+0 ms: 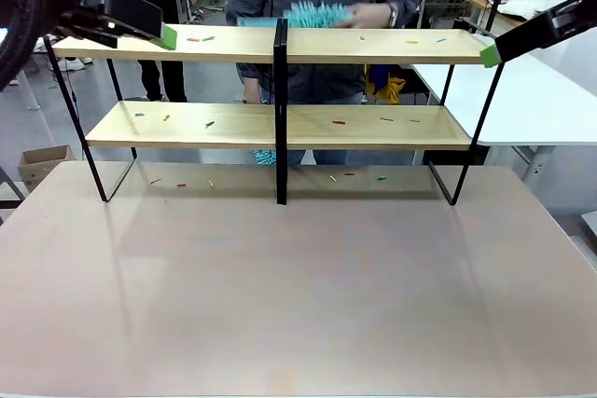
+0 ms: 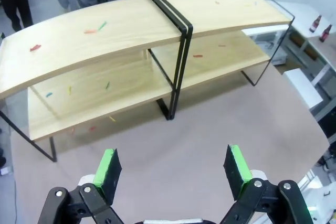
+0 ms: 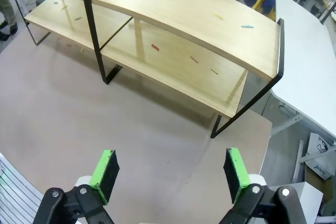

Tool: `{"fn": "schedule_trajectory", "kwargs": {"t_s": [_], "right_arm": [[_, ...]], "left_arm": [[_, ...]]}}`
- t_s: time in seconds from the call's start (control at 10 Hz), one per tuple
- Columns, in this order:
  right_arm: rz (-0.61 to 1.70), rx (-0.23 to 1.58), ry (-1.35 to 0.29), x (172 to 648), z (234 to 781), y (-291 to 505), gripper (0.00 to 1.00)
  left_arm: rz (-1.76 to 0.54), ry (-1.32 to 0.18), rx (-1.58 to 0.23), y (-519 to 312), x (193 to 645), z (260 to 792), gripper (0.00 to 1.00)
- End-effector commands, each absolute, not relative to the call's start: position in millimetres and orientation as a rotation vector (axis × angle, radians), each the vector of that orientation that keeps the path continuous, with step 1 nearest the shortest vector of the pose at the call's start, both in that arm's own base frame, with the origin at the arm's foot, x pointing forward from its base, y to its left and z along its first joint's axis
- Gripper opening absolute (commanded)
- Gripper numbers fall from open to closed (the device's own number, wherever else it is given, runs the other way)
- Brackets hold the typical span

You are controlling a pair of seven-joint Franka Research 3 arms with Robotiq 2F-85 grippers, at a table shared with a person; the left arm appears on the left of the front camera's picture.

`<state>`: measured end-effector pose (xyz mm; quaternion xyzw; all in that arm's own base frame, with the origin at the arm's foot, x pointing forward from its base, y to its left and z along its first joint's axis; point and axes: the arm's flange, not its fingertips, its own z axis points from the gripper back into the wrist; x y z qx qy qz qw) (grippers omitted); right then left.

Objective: Clean the shelves.
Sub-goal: Pick up the Duster when the human hands it over.

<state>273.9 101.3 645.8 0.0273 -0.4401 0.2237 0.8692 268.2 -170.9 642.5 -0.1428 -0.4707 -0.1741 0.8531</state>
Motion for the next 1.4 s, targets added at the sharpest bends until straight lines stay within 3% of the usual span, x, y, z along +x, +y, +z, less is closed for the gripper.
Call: {"fn": "schedule_trajectory", "kwargs": {"t_s": [0.0, 0.8, 1.3], "right_arm": [[0.454, 0.072, -0.93, 279.4, 645.8, 104.5, 1.0], [0.459, 0.051, -0.933, 281.1, 642.9, 107.5, 1.0], [0.371, 0.106, -0.91, 237.2, 665.3, 121.6, 1.0]], "left_arm": [[-0.325, -0.983, -0.237, -179.5, 262.0, 647.9, 1.0], [-0.279, -0.99, -0.215, -181.9, 264.7, 646.1, 1.0], [-0.342, -0.967, -0.214, -179.2, 266.4, 642.7, 1.0]]}}
